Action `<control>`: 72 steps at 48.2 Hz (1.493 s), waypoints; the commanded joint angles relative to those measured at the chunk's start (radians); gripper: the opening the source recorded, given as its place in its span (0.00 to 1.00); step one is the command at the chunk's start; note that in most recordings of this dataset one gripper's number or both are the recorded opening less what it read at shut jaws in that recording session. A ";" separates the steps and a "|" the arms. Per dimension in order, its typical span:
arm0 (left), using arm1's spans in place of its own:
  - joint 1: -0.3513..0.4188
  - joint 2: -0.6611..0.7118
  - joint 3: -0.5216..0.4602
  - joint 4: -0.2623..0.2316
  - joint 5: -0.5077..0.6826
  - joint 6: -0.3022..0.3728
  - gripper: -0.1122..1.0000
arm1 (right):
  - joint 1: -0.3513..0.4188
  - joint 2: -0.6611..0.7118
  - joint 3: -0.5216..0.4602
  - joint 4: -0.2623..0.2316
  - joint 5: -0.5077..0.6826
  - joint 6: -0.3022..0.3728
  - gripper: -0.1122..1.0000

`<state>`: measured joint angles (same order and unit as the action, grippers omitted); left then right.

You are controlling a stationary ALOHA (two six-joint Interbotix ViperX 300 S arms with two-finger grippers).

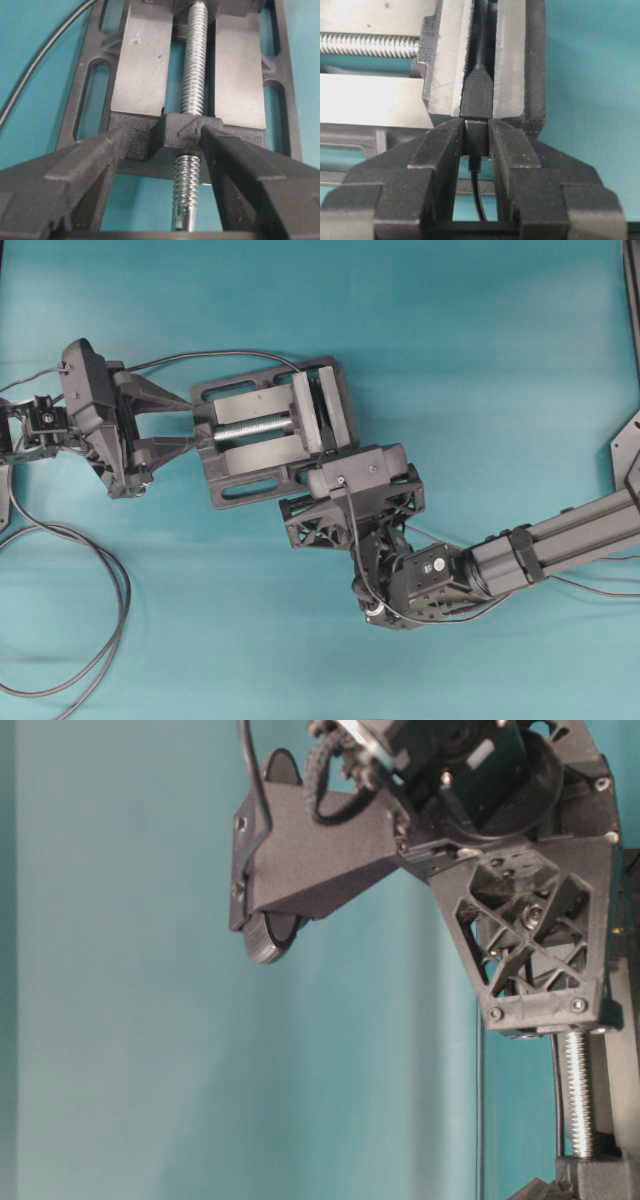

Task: Insert the USB cable into the fixed female connector.
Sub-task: 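Push the right gripper forward to seat the plug in the port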

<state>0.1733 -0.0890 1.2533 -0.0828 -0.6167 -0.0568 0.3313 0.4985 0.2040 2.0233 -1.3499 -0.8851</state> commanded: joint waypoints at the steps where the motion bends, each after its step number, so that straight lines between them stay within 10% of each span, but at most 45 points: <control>1: 0.003 0.005 0.021 0.000 0.011 0.006 0.80 | -0.087 -0.015 -0.011 -0.025 -0.020 -0.011 0.29; 72: 0.018 0.005 0.025 0.000 0.021 0.009 0.80 | -0.069 -0.015 -0.012 -0.025 -0.017 -0.089 0.29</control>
<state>0.1764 -0.0890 1.2533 -0.0798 -0.6151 -0.0568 0.3313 0.4985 0.2010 2.0233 -1.3499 -0.9664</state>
